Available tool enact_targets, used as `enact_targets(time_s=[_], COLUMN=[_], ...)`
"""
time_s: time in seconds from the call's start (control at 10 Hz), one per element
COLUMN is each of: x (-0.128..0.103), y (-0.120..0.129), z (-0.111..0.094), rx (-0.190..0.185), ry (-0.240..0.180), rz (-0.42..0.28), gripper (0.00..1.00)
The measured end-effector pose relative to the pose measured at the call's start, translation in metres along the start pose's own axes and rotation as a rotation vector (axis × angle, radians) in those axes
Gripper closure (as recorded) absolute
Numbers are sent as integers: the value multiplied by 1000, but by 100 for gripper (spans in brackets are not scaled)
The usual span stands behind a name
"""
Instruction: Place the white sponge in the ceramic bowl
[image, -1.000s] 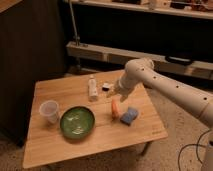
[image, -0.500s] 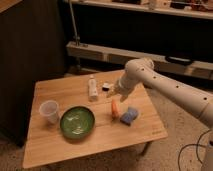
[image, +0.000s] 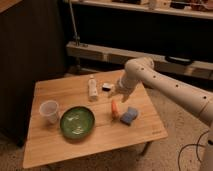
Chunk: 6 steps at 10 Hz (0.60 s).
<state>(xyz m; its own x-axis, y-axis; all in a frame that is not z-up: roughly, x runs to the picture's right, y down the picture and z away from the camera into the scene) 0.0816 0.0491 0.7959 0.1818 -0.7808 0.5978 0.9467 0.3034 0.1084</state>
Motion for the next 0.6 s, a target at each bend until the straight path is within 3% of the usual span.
enact_targets(time_s=[0.3, 0.5, 0.6], x=[-9, -10, -11], y=[56, 77, 89], z=[10, 32, 55], rx=[-80, -80, -70], ry=[-47, -79, -108], rz=[132, 185, 218], gripper=[45, 45, 45])
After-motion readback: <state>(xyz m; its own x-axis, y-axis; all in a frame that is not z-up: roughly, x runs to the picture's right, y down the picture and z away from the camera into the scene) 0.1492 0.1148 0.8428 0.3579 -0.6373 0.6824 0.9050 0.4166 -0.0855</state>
